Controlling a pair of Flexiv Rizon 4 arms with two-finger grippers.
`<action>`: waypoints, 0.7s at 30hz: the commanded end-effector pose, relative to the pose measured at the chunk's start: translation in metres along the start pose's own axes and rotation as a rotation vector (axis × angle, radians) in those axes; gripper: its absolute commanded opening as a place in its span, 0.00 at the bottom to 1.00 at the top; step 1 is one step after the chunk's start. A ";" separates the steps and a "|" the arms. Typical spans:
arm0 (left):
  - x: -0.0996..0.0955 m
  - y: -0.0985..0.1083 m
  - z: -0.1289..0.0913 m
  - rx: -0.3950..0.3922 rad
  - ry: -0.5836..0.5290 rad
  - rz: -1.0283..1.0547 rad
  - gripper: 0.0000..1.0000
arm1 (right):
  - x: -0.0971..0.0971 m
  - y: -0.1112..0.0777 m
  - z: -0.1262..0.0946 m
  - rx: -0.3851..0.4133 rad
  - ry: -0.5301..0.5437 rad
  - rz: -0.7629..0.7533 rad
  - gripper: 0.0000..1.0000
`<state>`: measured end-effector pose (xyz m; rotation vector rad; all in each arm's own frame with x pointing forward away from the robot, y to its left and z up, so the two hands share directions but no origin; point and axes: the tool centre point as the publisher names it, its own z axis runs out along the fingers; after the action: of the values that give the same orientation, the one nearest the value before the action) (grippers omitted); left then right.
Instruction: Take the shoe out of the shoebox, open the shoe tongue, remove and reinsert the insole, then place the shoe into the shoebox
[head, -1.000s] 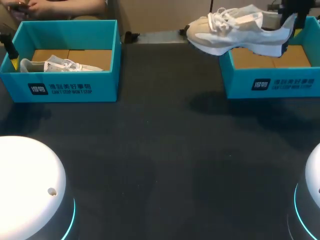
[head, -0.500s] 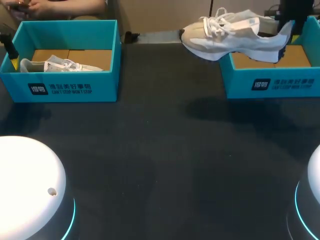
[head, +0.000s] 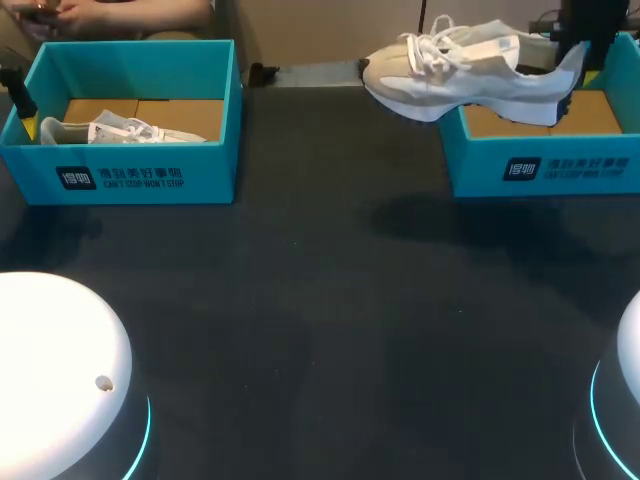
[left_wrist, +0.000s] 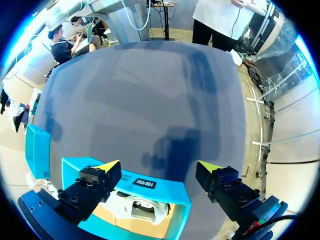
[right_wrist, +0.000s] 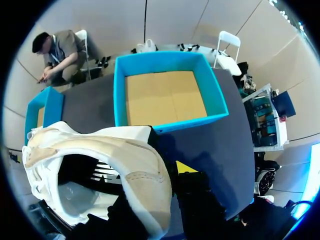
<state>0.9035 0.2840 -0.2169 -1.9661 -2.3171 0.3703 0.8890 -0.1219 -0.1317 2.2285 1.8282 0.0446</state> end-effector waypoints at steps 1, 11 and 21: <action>0.000 -0.001 -0.001 -0.002 0.003 0.000 1.00 | -0.001 0.000 -0.001 -0.001 0.003 0.000 0.00; 0.000 -0.001 -0.001 -0.002 0.003 0.000 1.00 | 0.025 -0.049 -0.012 0.004 -0.007 -0.005 0.00; 0.000 -0.001 -0.001 -0.002 0.003 0.000 1.00 | 0.054 -0.103 -0.035 -0.021 -0.050 -0.033 0.00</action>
<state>0.9035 0.2841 -0.2169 -1.9660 -2.3171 0.3703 0.8087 -0.0552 -0.1329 2.1936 1.8497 -0.0117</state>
